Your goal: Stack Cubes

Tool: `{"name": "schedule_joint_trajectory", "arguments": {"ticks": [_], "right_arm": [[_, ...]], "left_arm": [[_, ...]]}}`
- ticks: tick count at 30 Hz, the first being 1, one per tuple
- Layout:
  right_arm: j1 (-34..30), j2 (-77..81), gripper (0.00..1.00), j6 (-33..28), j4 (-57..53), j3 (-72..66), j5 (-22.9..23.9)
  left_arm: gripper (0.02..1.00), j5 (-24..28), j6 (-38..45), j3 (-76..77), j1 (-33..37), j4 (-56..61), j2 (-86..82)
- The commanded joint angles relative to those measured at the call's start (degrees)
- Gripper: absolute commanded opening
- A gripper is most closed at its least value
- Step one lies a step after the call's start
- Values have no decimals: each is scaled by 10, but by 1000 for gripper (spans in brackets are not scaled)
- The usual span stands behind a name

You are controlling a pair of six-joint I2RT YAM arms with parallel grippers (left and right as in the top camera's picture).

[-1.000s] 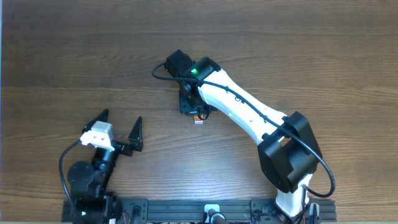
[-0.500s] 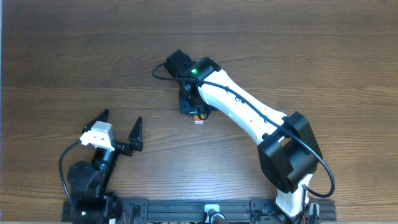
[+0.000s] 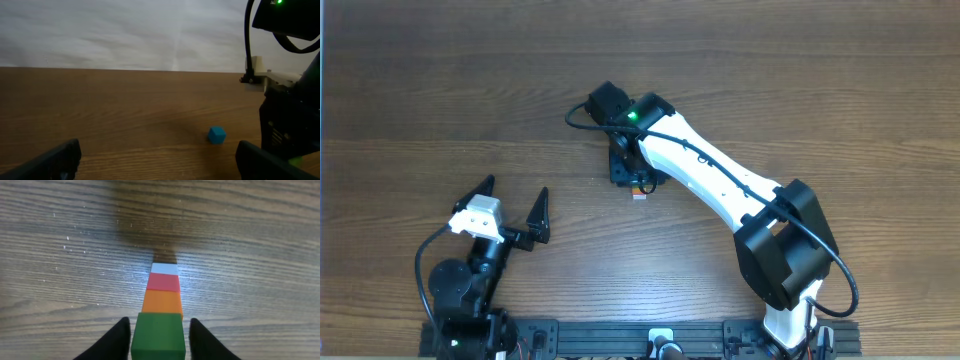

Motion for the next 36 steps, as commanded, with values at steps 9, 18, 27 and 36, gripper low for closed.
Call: {"name": "schedule_joint_trajectory", "arguments": {"ticks": [9, 18, 27, 36], "right_arm": [[-3, -17, 958, -6, 6, 10, 3], [-24, 5, 974, -51, -57, 146, 31], [-66, 131, 912, -80, -86, 265, 30], [-80, 217, 855, -84, -42, 269, 22]], "left_arm": [[998, 7, 8, -6, -3, 4, -5], [998, 7, 8, -6, -3, 4, -5], [998, 7, 8, -6, -3, 4, -5], [998, 7, 8, -6, -3, 4, -5]]}}
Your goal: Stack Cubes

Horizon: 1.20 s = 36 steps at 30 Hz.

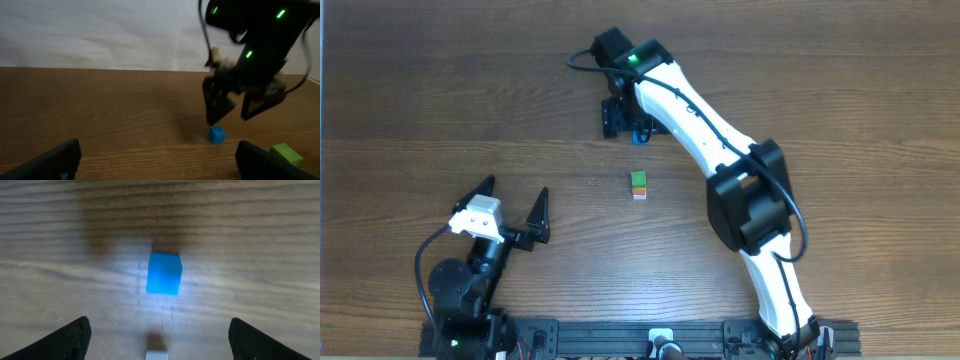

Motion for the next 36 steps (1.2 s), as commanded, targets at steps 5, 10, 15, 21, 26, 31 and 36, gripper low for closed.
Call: {"name": "schedule_joint_trajectory", "arguments": {"ticks": [5, 10, 15, 21, 26, 31, 36], "right_arm": [[-9, 40, 820, -2, 25, 11, 2], [-12, 48, 803, 2, 25, 11, 2], [-16, 63, 792, 6, 32, 11, 1], [-20, 70, 763, 12, 36, 11, -3], [-22, 70, 630, 13, 39, 11, -4], [-22, 70, 450, 13, 40, 11, -8], [-21, 70, 312, 12, 41, 11, -8]], "left_arm": [[998, 7, 9, -6, -3, 3, -5], [998, 7, 9, -6, -3, 4, -5], [998, 7, 8, -6, -3, 3, -5], [998, 7, 8, -6, -3, 3, -5], [998, 7, 9, -6, -3, 4, -5], [998, 7, 8, -6, -3, 3, -5], [998, 7, 8, -6, -3, 3, -5]]}}
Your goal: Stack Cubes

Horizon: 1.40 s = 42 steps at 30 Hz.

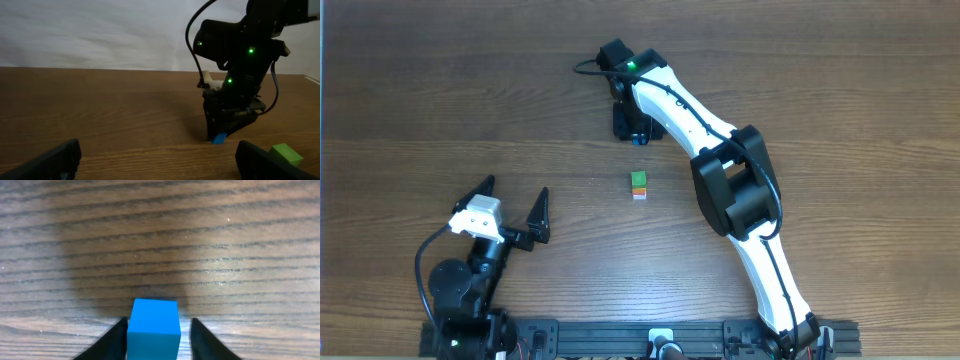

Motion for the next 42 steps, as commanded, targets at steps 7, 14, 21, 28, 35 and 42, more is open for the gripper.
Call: {"name": "schedule_joint_trajectory", "arguments": {"ticks": [7, 14, 21, 28, 35, 42], "right_arm": [[-3, 5, 112, 6, 2, 11, -4], [-3, -5, 9, 10, -9, 29, -7], [2, -68, 12, 5, -27, 39, 4], [22, -146, 9, 5, -76, 39, 27], [37, -172, 9, 21, -143, 35, 24], [62, -199, 12, 43, -143, -23, 3]], "left_arm": [[998, 7, 8, -6, -3, 4, -5], [998, 7, 8, -6, -3, 4, -5], [998, 8, 8, -6, -3, 4, -5], [998, 7, 8, -6, -3, 4, -5], [998, 7, 8, -6, -3, 4, -5], [998, 7, 9, -6, -3, 4, -5]]}}
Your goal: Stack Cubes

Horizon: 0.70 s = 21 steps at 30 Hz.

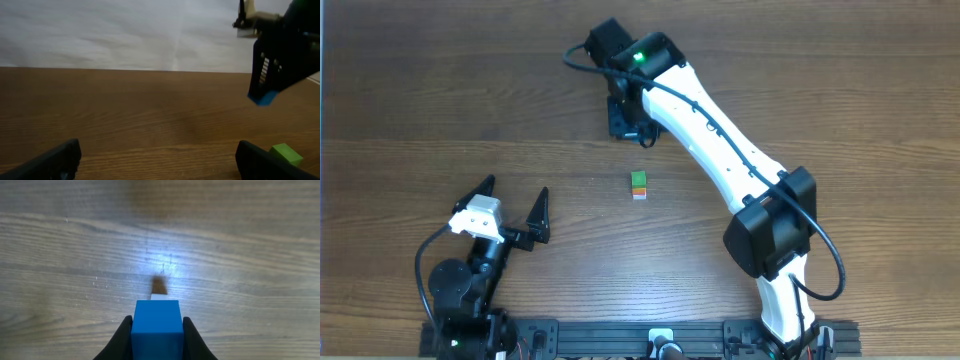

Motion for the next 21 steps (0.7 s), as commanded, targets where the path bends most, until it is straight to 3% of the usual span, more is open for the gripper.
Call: {"name": "schedule_joint_trajectory", "arguments": {"ticks": [1, 8, 21], "right_arm": [[17, -35, 12, 24, 9, -52, -9], [25, -75, 12, 43, 43, -129, -17], [37, -82, 9, 45, 43, -135, -26]], "left_arm": [[998, 7, 8, -6, -3, 3, -5], [998, 7, 9, -6, -3, 3, -5], [998, 7, 8, -6, -3, 3, -5]]}}
